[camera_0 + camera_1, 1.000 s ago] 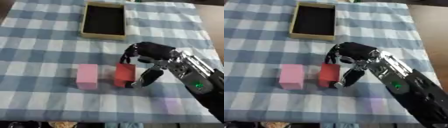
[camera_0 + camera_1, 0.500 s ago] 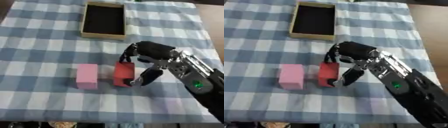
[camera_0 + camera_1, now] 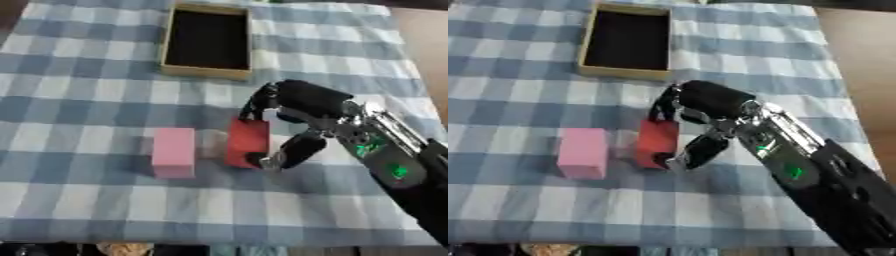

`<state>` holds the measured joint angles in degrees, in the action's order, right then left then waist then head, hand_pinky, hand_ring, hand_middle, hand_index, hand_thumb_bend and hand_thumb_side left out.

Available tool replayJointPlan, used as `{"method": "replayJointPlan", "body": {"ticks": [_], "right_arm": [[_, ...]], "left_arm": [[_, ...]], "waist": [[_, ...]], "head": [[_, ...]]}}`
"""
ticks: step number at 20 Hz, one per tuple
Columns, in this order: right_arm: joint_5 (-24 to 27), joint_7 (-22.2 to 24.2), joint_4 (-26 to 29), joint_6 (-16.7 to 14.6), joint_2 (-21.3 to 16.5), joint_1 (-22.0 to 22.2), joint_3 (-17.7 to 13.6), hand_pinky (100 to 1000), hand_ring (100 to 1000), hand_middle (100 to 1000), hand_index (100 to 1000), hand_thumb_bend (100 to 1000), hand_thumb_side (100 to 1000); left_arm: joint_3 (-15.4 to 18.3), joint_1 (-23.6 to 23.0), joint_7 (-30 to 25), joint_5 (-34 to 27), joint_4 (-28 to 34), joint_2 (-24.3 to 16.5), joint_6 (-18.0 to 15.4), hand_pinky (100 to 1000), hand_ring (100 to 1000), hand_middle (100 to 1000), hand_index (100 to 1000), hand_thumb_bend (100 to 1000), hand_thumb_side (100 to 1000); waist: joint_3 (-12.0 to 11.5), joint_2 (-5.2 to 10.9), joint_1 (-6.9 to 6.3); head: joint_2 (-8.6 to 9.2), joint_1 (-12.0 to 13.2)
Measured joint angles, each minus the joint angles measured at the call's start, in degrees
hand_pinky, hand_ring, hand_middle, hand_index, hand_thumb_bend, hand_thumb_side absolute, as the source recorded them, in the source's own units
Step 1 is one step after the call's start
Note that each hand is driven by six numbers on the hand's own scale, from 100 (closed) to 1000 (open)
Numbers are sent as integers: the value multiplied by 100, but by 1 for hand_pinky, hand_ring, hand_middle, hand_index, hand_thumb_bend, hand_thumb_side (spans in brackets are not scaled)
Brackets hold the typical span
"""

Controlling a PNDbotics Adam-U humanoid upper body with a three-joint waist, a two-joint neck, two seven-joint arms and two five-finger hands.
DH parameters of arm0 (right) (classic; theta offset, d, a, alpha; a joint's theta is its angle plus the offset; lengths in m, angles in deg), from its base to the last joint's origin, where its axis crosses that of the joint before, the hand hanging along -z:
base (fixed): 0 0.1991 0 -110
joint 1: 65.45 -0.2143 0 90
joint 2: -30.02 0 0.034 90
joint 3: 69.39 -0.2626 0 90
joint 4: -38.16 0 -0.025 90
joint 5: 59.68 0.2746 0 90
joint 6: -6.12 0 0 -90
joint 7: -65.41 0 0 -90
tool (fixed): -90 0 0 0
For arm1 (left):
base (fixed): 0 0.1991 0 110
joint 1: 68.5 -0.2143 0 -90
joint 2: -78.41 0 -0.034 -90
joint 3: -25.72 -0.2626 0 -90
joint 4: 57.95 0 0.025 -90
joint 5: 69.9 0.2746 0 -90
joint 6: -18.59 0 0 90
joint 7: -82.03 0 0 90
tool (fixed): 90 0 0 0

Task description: Pick up objects on the table and place them in the box.

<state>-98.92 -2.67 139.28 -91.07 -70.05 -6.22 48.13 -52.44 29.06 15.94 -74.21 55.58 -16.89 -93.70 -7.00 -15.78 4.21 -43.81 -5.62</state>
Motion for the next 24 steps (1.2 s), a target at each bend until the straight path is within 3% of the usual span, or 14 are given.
{"method": "replayJointPlan", "body": {"ticks": [6,7,8,18,24], "right_arm": [[34,-242,4,-26,-45,-182,1,703,623,416,579,345,308],[55,-271,3,-26,-54,-246,2,703,624,417,581,307,310],[65,-290,2,-32,-55,-314,3,704,625,420,583,343,292],[99,-332,-275,-72,-53,-1298,51,696,621,423,586,281,280],[296,-91,-628,40,41,-1920,13,696,621,424,587,267,281]], "left_arm": [[1,0,-12,0,0,0,7,633,530,568,785,100,936],[1,0,-14,0,0,0,8,633,531,568,785,100,936],[1,0,-15,0,0,0,7,633,531,568,785,100,935],[1,-3,-27,0,0,0,-4,633,532,569,785,100,935],[1,-4,-34,0,0,0,-10,632,532,570,785,100,935]], "waist": [[0,2,-8],[0,6,-10],[1,10,-14],[28,41,-50],[32,41,-57]], "head": [[0,-6],[0,-7],[0,-7],[0,-14],[2,-10]]}}
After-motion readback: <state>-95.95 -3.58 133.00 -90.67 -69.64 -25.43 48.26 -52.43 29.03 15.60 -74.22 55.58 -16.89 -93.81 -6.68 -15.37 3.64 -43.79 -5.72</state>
